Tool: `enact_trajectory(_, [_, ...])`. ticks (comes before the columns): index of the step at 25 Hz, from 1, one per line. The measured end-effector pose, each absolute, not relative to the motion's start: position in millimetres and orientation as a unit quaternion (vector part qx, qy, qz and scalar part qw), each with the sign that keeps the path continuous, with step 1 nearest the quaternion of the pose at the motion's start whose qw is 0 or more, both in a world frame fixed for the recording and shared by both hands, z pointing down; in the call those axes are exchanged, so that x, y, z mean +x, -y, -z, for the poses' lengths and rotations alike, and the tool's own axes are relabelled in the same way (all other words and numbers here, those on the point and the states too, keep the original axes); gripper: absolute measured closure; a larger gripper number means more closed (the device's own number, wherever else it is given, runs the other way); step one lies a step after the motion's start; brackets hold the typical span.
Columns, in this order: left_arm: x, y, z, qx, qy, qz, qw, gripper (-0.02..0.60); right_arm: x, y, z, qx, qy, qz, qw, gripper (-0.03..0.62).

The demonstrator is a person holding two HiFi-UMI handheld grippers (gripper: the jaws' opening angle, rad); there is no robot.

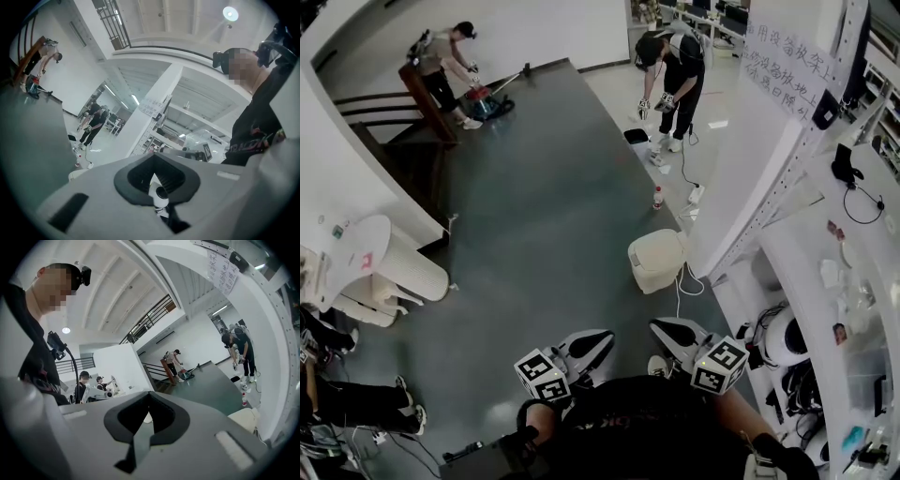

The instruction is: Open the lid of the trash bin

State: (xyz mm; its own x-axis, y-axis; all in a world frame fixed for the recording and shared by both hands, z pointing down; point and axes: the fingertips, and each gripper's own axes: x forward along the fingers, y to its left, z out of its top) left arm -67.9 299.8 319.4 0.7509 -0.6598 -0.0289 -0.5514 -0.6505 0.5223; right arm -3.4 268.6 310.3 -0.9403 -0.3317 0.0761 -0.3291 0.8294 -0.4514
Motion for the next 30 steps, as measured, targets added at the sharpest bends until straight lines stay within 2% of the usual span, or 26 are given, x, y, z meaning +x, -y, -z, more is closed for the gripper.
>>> enact_trajectory(6, [-64.7, -312.0, -318.4, 0.919, 0.313, 0.086, 0.226, 0.580, -13.0, -277.2, -308.2, -0.168, -0.958, 0.231, 0.000, 0.585])
enact_trajectory(30, [-138.6, -353.7, -335.2, 0.905, 0.296, 0.108, 0.287, 0.580, -59.9, -309.1, -321.0, -0.232, -0.941, 0.245, 0.009, 0.585])
